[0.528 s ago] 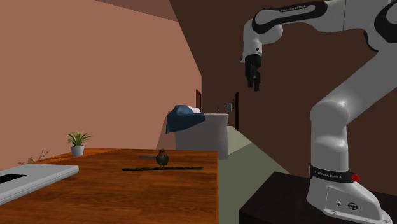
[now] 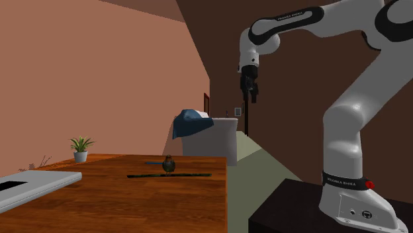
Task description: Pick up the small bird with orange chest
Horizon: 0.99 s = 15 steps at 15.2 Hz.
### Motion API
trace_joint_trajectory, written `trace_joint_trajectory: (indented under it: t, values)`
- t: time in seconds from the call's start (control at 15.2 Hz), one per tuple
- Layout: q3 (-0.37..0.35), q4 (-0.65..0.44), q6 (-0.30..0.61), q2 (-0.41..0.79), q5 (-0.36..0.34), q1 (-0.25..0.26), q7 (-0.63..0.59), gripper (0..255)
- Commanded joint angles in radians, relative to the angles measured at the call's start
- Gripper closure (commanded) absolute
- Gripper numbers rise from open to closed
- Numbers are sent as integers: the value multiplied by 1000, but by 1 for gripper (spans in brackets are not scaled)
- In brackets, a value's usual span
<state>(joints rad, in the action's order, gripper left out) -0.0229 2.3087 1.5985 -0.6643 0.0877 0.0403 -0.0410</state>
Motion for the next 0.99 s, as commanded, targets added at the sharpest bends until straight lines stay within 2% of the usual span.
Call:
trace_joint_trajectory:
  t: [0.0,0.46,0.92]
  values:
    - [-24,5,59,50,15,7,-26,0]
    - [-103,-34,237,258,45,30,-115,0]
    - [-169,-139,382,499,35,48,-210,0]
